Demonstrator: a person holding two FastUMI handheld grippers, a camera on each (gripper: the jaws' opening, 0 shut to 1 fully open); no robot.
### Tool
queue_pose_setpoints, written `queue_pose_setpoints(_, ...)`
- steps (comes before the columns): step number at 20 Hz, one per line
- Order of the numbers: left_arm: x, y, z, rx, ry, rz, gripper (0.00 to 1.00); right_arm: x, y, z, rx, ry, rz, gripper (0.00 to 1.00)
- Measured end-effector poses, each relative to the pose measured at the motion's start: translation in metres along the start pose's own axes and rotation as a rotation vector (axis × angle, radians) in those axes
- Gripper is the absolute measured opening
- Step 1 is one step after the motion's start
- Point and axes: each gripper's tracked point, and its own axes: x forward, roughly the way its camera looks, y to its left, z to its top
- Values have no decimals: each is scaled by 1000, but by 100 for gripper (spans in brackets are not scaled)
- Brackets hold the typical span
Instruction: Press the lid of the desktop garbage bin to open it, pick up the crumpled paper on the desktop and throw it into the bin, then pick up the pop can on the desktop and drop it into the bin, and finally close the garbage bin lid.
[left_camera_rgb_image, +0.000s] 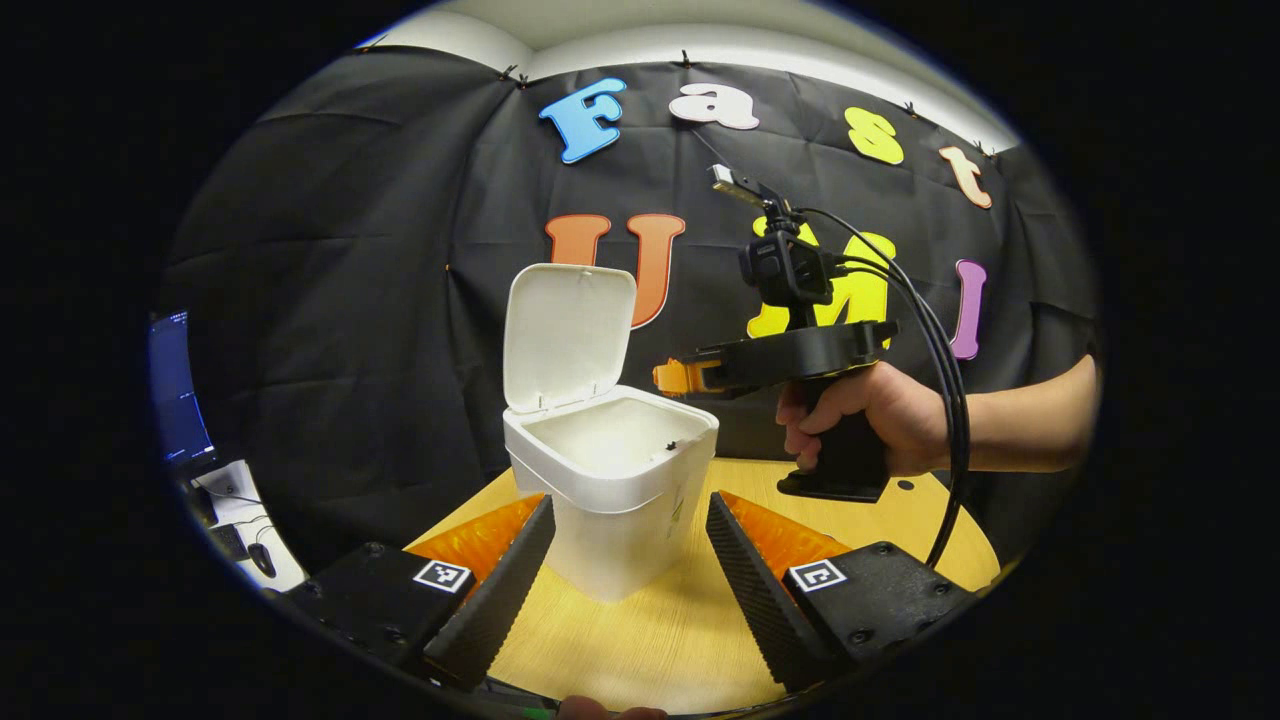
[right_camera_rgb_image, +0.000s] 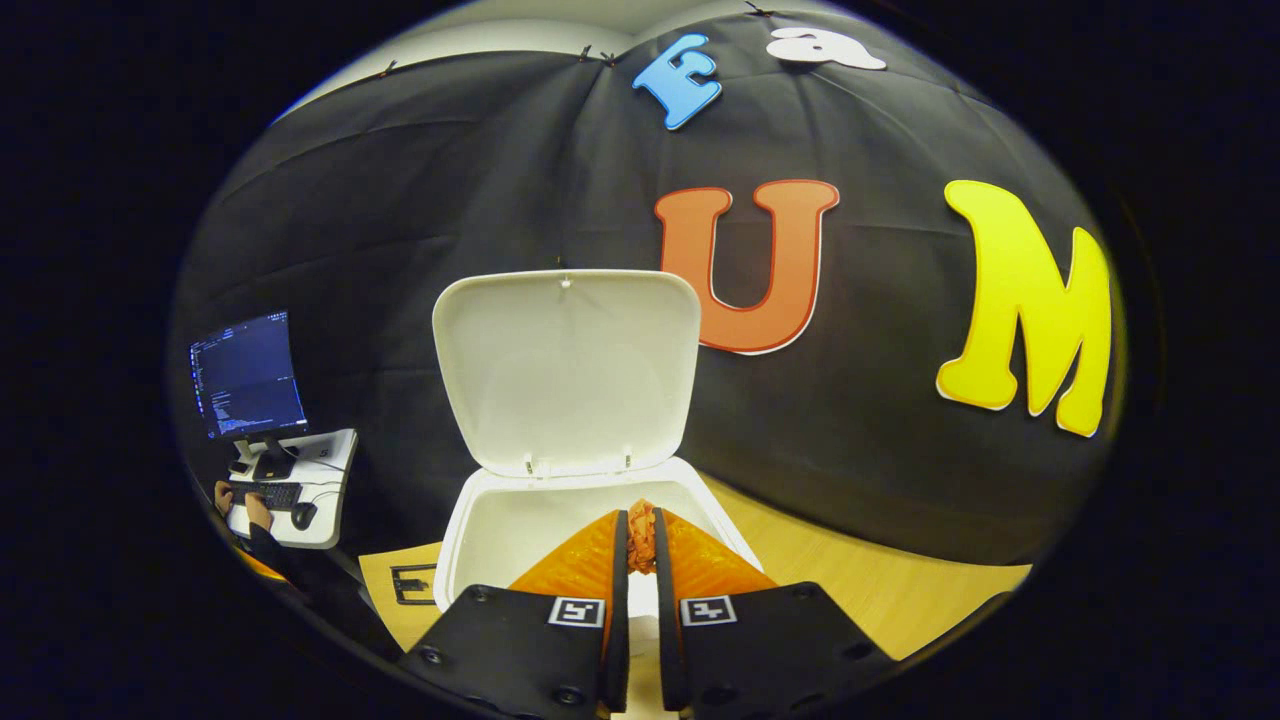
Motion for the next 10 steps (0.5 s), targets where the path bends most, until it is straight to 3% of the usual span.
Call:
queue_pose_setpoints(2,-1,2,-2,2,5,2,99,7,4,-9,-2,25,4,16)
queue_pose_setpoints(4,-1,4,-4,-1,8,5,99,13,9,-16,-3,41,14,28)
queue_pose_setpoints(5,0,5,-6,-2,13,4,99,14,10,-17,-3,44,16,26)
queue_pose_setpoints(7,-2,7,-7,1,17,2,99,13,16,-18,6,47,26,31)
queue_pose_setpoints(10,-1,9,-5,12,16,2,99,15,20,-21,-4,50,33,62)
